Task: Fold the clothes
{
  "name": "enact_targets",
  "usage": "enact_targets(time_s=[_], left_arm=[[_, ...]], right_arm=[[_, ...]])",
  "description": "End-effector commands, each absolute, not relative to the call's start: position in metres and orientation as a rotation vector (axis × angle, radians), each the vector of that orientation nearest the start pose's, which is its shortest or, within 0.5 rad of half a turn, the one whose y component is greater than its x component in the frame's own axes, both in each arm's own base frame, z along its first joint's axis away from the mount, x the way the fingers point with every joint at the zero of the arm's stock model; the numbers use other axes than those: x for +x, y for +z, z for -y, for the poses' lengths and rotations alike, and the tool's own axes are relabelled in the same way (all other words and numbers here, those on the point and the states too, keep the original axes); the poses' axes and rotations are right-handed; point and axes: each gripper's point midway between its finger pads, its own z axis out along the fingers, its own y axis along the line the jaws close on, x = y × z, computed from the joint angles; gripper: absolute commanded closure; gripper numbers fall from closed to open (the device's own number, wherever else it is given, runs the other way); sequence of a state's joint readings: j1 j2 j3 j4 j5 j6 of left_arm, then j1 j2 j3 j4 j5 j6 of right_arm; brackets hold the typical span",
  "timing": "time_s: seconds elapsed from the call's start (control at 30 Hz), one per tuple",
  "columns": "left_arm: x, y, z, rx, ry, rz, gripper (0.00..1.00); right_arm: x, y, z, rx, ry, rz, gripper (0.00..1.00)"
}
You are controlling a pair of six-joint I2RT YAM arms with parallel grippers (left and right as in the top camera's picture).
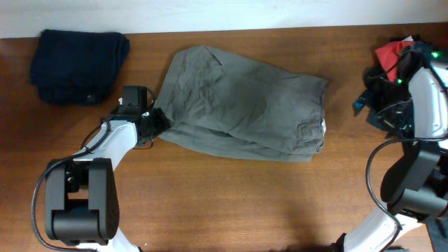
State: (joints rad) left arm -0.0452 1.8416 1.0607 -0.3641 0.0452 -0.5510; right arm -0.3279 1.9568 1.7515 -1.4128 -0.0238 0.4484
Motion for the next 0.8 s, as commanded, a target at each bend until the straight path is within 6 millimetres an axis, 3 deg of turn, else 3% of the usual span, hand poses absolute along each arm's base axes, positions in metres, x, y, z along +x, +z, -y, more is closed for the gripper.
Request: enact_targets(time_s=[0.0,0.07,0.1,0.37,0.47,0.53,0.57,0.63,0.77], left_arm=[[0.410,0.003,0.024,-0.692,-0.227,-2.668,0.66],[0.407,-0.004,0.024,-0.714,-0.224,-2.682,0.93],[0.407,-0.005,0.024,-0.718,-0.225,-2.682,0.99],[0.422,0.006,0.028,-0.804,-0.292,-2.612,0.99],[0.437,0.027,0.037,-0.787,-0.366,-2.583,0.99],[0.446,0.047,0.040,-0.771,-0.386,-2.563,0.99],[0.452,0.070,0.041,-0.756,-0.395,-2.538,0.99],[0.458,0.095,0.042,-0.741,-0.404,-2.505,0.99],[0.469,0.175,0.048,-0.666,-0.443,-2.383,0.99]], right_arm=[[0.343,0.128,0.084,1.120,0.046,-2.995,0.01],[0.338,0.128,0.071,1.141,0.035,-3.022,0.01],[0.334,0.130,0.066,1.154,0.029,-3.035,0.01],[0.312,0.153,0.030,1.147,0.091,-3.027,0.01],[0.306,0.150,0.017,1.074,0.108,-3.009,0.01],[0.304,0.142,0.010,1.041,0.106,-3.023,0.02],[0.301,0.135,0.003,1.012,0.102,-3.047,0.01],[0.299,0.126,-0.009,0.966,0.111,-3.072,0.01],[0.298,0.103,-0.068,0.775,0.311,-3.140,0.01]])
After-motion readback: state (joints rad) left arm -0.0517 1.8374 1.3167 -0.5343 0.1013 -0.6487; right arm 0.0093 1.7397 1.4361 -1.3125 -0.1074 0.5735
